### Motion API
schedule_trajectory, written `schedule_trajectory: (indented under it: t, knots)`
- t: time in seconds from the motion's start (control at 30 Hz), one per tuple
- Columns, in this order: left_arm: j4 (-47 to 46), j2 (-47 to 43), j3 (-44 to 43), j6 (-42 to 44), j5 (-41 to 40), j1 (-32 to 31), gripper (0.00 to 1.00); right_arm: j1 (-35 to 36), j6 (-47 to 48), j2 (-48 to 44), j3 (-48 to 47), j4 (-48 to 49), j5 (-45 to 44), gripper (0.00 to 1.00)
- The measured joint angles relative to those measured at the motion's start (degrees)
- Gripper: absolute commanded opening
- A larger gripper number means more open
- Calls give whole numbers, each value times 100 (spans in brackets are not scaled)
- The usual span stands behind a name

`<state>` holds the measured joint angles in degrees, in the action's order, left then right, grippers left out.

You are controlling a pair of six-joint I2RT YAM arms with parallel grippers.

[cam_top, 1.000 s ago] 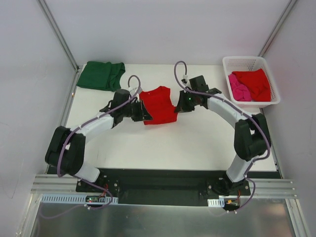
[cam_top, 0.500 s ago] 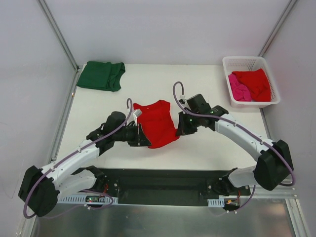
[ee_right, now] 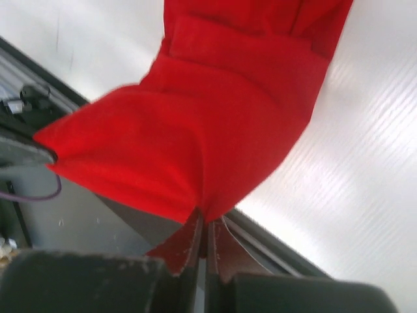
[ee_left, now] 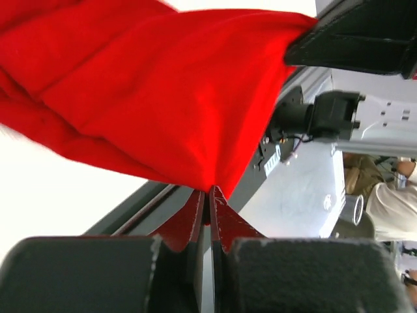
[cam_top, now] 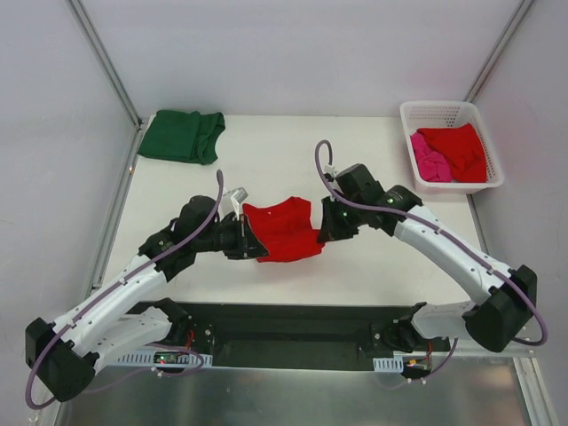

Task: Fold and stack the t-shirts
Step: Fold the tshirt

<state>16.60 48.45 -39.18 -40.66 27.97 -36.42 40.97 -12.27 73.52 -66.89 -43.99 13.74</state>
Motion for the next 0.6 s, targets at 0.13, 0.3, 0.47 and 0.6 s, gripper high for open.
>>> schedule_trajectory:
  t: [0.13,0.3,0.47,0.6]
  knots:
    - [33,645,-586,243,-485,0,0,-57,164,688,-605,94,-190,1]
    - [-11,1443,-1023,588,-1121,76,0,-258,356,1919,-1237,468,-190,1]
    - [-227,1860,-1012,737,-1357,503,0,-492,492,2896,-1670,741,-70,1]
    - [-483,1950,-846,774,-1438,973,0,-715,538,3362,-1893,979,127,1]
